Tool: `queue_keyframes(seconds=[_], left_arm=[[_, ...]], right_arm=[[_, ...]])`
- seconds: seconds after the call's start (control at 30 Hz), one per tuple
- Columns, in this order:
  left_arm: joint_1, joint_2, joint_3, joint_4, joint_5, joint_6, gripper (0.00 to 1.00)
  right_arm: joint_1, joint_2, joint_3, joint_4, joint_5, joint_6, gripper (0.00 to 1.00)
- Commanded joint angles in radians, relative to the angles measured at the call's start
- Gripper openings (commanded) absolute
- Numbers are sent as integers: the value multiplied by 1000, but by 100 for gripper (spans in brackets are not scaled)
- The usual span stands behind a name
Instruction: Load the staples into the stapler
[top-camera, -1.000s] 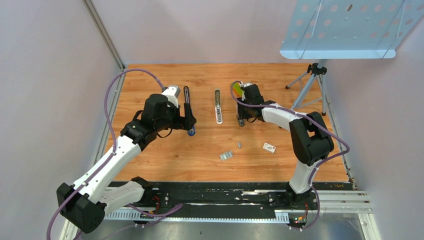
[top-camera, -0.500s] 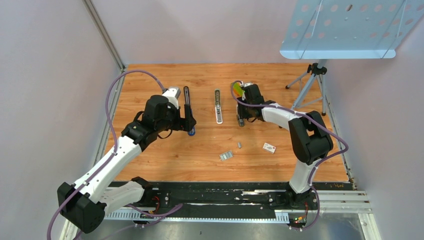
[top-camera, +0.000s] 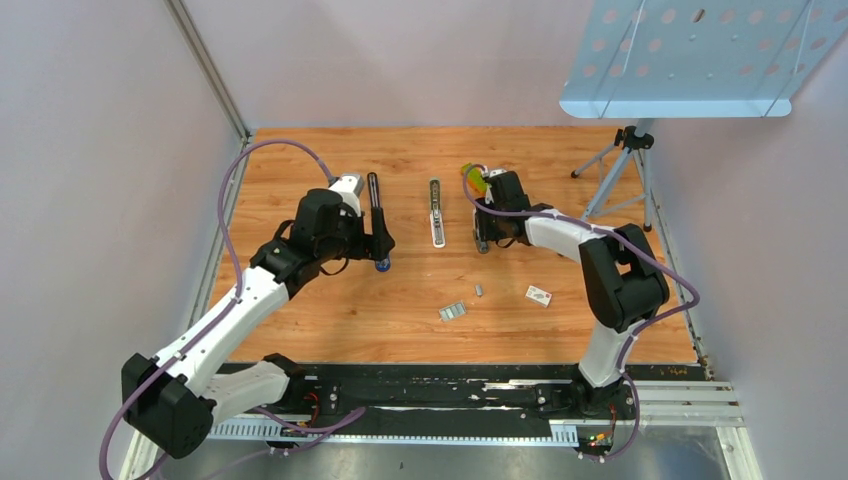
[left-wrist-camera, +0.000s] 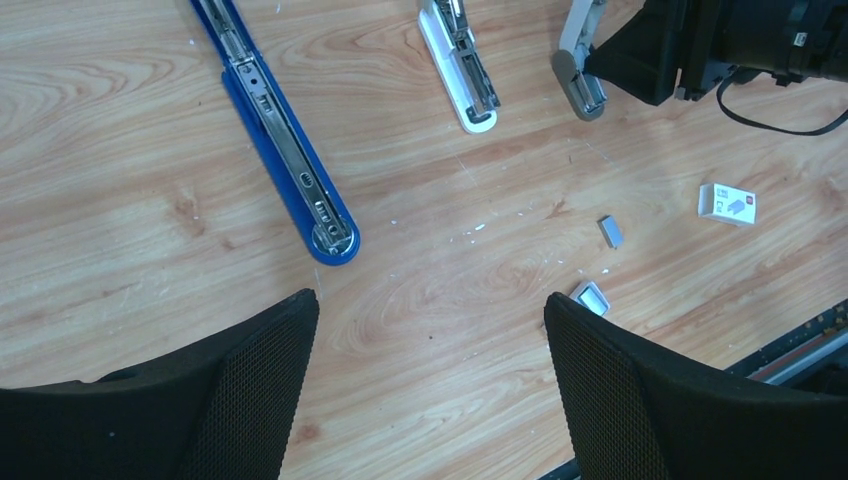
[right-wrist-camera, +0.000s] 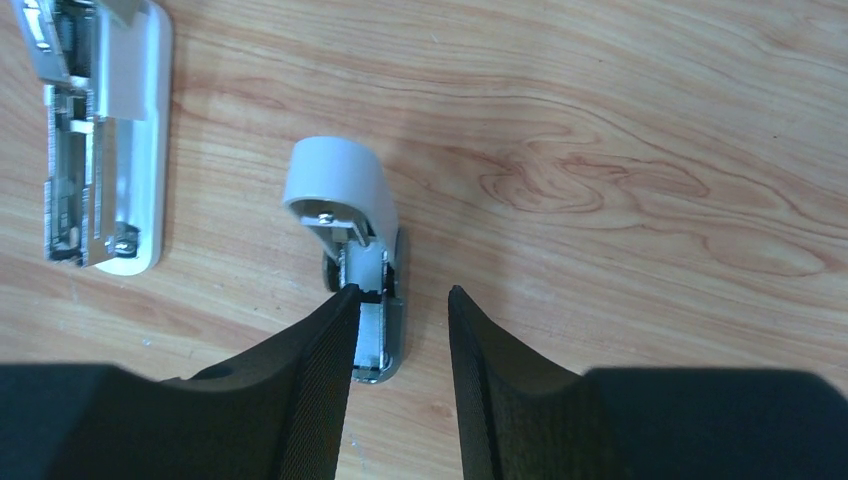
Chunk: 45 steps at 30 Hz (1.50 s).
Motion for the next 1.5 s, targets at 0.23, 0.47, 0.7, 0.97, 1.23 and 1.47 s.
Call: queue_keyframes(seconds=[0.23, 0.47, 0.7, 0.97, 1.23, 1.47], left_arm=[[-69, 192, -43, 359, 6, -129, 72], [-198, 436, 43, 611, -66, -185, 67], [-240, 661, 97, 807, -74, -247, 66], [-270, 815, 164, 907, -70, -271, 66], [-274, 945, 239, 897, -77, -279, 60], [-274, 1000, 258, 900, -70, -280, 56]], right_arm=[[-74, -79, 77, -41, -206, 39, 41], [-137, 18, 213, -90, -315, 50, 42], [-166, 125, 344, -155, -401, 48, 45], [-181, 176, 401, -202, -455, 29, 40], [-184, 199, 421, -236, -480, 0, 40], [-189, 217, 439, -257, -488, -13, 36]])
